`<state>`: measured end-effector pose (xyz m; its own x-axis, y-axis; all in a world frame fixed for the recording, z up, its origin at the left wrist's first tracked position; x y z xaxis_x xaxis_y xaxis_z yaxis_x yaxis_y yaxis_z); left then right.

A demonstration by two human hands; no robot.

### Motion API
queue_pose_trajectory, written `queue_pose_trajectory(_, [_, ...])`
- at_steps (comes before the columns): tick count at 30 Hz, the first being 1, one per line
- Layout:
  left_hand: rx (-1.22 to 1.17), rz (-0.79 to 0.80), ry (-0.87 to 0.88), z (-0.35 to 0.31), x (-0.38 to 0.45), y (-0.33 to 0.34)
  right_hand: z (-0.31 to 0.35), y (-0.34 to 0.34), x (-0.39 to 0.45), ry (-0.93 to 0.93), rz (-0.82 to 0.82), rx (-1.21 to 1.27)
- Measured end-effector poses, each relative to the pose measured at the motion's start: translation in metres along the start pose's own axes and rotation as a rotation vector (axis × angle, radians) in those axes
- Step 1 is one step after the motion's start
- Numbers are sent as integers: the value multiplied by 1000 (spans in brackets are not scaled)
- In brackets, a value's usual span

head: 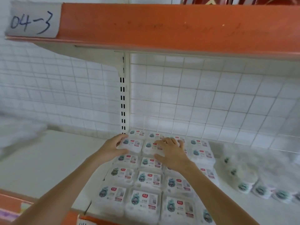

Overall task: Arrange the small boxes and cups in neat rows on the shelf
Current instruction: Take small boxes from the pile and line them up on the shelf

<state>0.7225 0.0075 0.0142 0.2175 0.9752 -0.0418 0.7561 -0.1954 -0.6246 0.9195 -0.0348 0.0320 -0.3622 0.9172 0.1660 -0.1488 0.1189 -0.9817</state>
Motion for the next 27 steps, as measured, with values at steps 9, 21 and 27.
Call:
queue_pose_trajectory(9, [-106,-59,-14,9,11,10,1,2,-2,-10,-59,-15])
queue_pose_trajectory(21, [-33,-25,-22,2,15,12,4,3,-1,58,-13,-56])
queue_pose_trajectory(27, [93,-98,60,-18,3,6,15,-9,-9,103,-71,-46])
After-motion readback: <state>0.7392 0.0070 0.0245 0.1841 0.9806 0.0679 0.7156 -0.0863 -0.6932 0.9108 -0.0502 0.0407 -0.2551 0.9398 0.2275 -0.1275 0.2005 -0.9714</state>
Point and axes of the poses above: each hand's wrist, its own x-axis towards the middle knuckle, its own y-axis out of the palm, z = x × y, the point moved 10 cm from there along x, towards the middle knuckle, and after that the axes turned 9 degrees about -y, right-handed, at the moved point
